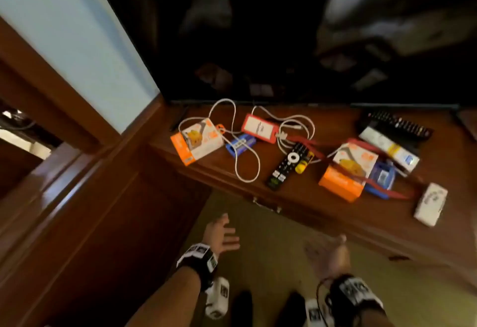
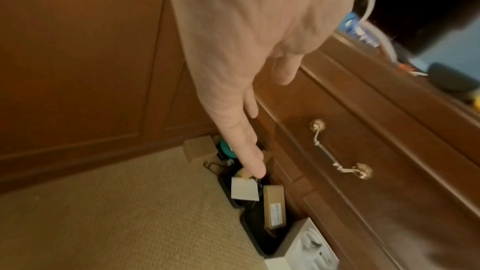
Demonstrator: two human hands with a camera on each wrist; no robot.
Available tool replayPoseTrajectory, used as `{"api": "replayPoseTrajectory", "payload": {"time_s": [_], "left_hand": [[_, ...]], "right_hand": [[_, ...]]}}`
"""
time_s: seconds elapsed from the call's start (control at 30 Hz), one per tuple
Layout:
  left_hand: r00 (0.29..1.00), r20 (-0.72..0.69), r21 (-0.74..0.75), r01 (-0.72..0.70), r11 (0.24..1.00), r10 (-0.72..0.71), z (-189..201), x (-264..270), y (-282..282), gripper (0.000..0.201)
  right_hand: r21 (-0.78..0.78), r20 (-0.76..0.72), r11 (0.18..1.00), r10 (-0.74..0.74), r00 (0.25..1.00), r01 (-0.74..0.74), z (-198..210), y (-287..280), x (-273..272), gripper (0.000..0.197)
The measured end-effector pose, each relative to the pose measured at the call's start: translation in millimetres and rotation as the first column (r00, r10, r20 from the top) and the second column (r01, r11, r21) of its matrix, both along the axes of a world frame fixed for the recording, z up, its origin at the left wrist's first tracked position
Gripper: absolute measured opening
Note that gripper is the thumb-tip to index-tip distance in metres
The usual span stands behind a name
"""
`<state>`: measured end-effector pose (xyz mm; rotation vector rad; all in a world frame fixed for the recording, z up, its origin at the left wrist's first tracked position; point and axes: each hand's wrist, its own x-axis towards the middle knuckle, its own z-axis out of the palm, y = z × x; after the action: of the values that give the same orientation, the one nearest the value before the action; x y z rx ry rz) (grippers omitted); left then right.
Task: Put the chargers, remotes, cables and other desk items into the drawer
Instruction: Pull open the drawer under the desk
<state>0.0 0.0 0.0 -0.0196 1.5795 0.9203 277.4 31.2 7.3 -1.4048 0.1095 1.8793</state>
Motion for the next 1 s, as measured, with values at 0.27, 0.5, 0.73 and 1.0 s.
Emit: {"api": "replayPoseTrajectory", "payload": {"time_s": [0.27, 0.5, 0.73, 1.0], "left_hand": [[0.994, 0.105, 0.046, -0.048, 0.998, 0.043, -23, -21, 46, 0.074], [0.978, 0.160, 0.049, -0.145, 0.988, 0.135, -37, -14, 82, 0.090], [0.952, 0.245, 0.084, -0.210, 0.974, 0.184, -50, -14, 90, 0.094], [0.927, 0.296, 0.092, -0.268, 0.959, 0.231, -52, -13, 72, 0.087]], "right_hand": [[-0.143, -0.093, 0.881, -0.465, 0.880, 0.450, -23, 53, -38, 0.087], [-0.201, -0.048, 0.791, -0.597, 0.801, 0.578, -26, 69, -55, 0.084], [-0.210, -0.091, 0.761, -0.641, 0.762, 0.614, -37, 66, -53, 0.087], [-0.159, -0.167, 0.780, -0.625, 0.762, 0.605, -58, 40, -47, 0.098]]}}
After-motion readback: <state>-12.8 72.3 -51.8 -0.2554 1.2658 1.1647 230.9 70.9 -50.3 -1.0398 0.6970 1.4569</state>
